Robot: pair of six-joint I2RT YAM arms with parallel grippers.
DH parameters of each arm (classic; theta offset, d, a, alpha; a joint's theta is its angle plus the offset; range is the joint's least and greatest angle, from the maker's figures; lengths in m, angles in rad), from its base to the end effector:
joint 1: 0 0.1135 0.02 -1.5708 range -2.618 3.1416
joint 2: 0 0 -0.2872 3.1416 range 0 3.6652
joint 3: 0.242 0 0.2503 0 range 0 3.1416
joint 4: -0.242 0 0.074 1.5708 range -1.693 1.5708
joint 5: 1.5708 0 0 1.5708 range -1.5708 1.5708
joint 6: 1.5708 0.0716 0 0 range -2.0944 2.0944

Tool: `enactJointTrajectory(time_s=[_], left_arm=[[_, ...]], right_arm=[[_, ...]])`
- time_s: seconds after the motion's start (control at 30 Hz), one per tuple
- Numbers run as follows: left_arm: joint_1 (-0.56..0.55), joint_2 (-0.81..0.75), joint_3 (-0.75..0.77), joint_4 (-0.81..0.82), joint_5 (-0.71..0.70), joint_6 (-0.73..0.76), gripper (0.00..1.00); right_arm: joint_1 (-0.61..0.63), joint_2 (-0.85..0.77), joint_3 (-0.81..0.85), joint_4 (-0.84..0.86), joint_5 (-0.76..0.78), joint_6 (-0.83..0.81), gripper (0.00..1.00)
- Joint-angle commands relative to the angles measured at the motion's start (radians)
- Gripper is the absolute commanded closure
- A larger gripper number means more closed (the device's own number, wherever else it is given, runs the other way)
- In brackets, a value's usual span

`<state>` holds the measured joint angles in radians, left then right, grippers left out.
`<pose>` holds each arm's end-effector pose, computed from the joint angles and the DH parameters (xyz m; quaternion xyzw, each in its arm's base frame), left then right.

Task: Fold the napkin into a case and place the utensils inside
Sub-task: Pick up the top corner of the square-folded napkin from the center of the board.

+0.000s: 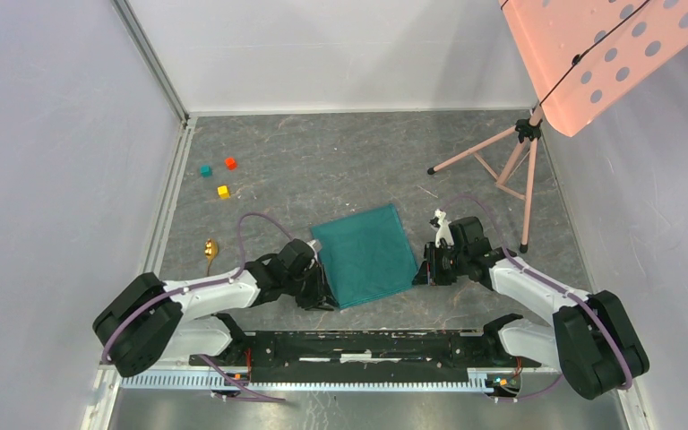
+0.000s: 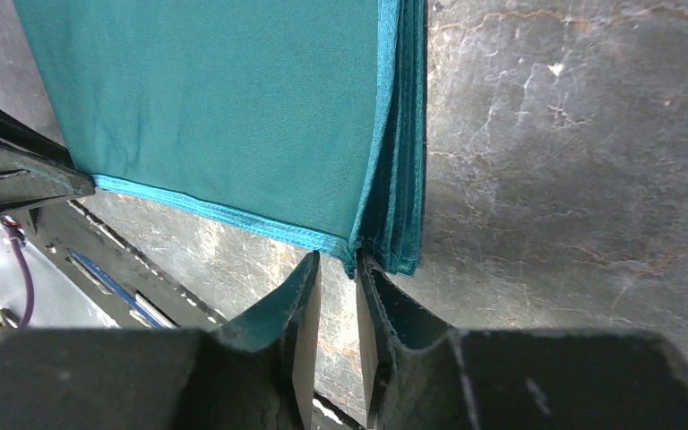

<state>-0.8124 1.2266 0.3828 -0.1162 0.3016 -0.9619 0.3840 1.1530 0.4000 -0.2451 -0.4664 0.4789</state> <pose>0.1297 -0.1678 0.1255 -0.0254 0.9436 -0.3210 0.0767 0.1702 0.1035 0.1376 -0.0209 0.9354 0.3163 0.1569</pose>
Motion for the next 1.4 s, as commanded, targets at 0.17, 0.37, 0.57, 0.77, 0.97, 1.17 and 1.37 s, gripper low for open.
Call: enactJointTrajectory(time_s=[0.17,0.37,0.57,0.77,0.97,1.17,1.37], left_arm=[[-0.005,-0.042,-0.025,-0.091,-0.068,-0.012,0.69],[-0.005,-0.075,-0.011,-0.124,-0.074,-0.012,0.64],[-0.005,-0.121,-0.009,-0.157,-0.092,-0.018,0.57],[-0.004,-0.053,0.009,-0.117,-0.096,-0.012,0.58],[-0.005,-0.035,-0.017,-0.078,-0.09,-0.019,0.59],[-0.005,-0.035,-0.036,-0.077,-0.083,-0.02,0.59],[-0.005,-0.125,-0.029,-0.1,-0.072,-0.027,0.39]], right_arm=[[-0.004,-0.008,0.053,0.004,0.044,-0.028,0.74],[-0.004,-0.002,0.049,0.006,0.045,-0.033,0.82],[-0.004,-0.012,0.061,-0.018,0.075,-0.061,0.93],[-0.003,0.008,0.085,-0.01,0.035,-0.091,1.0],[0.015,0.024,0.093,0.019,-0.015,-0.09,1.0],[0.054,0.037,0.113,0.048,-0.028,-0.078,1.0],[0.067,0.038,0.129,0.035,-0.018,-0.085,1.0]])
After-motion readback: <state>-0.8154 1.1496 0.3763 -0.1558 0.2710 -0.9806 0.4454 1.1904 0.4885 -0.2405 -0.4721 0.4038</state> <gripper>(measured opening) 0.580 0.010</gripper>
